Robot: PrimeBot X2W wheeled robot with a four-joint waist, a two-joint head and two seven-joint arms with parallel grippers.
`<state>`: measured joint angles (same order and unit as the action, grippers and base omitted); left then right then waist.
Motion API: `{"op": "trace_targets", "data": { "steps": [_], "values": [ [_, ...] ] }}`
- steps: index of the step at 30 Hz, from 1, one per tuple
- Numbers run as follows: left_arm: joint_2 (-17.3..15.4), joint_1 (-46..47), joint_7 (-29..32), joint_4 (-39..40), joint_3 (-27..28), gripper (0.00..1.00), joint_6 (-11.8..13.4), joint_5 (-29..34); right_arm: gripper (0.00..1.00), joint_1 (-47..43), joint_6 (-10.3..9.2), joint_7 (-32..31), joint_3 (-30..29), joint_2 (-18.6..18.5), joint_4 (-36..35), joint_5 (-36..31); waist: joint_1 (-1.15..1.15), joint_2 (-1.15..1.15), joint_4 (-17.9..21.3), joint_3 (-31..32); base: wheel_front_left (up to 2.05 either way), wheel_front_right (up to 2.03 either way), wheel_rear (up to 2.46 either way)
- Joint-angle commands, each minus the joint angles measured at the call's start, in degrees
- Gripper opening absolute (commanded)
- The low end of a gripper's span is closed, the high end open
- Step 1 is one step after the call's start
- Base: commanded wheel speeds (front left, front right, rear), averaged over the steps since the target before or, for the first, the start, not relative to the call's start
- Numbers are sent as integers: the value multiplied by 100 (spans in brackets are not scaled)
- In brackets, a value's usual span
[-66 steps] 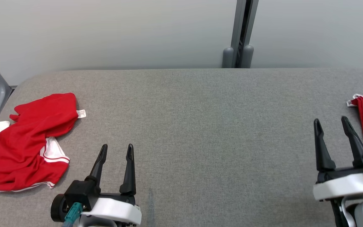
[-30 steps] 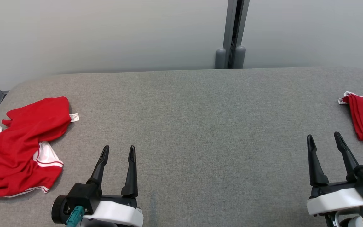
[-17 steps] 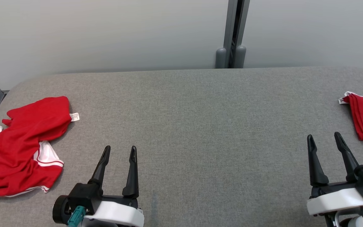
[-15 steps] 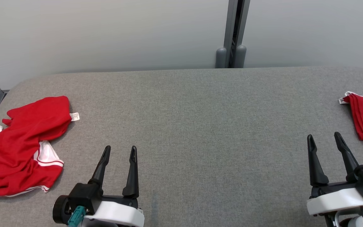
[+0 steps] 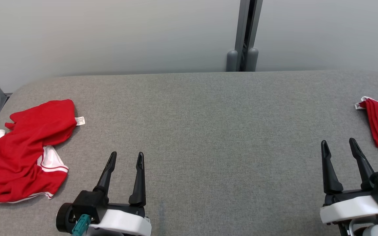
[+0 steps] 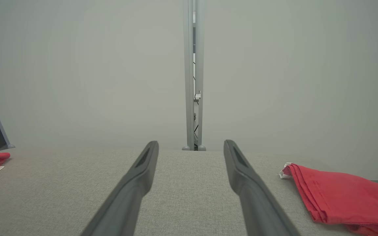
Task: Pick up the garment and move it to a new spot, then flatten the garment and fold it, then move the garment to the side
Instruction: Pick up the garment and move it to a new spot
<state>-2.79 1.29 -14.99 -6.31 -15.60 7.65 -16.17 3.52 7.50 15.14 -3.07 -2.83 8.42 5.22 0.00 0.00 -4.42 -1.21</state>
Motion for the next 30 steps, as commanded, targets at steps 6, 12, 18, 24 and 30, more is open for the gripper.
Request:
{"op": "trace_targets", "data": {
  "steps": [6, 12, 18, 24, 30],
  "values": [
    [-23, 114, -26, 16, -32, 100, 36, -39, 100, -1, -2, 1, 5, -14, -16, -24, 0, 0, -239, -97, 0, 0, 0],
    [-25, 142, -26, 1, -4, 100, 51, -47, 100, -40, -2, 2, 155, -22, -12, 3, 0, 0, -790, -142, 0, 0, 0],
    [-25, 22, -26, 15, 113, 100, 25, 19, 100, -77, -2, 2, 268, -23, -7, 47, 0, 0, -1503, -63, 0, 0, 0],
    [-24, -115, -26, 65, 329, 100, -7, 122, 100, -95, -2, 2, 642, -22, 37, 145, 0, 0, -2116, 70, 0, 0, 0],
    [-20, -269, -26, 153, 542, 100, 7, 113, 100, -40, -2, 2, 1033, -20, 89, 209, 0, 0, -2435, 96, 0, 0, 0]
  ]
}}
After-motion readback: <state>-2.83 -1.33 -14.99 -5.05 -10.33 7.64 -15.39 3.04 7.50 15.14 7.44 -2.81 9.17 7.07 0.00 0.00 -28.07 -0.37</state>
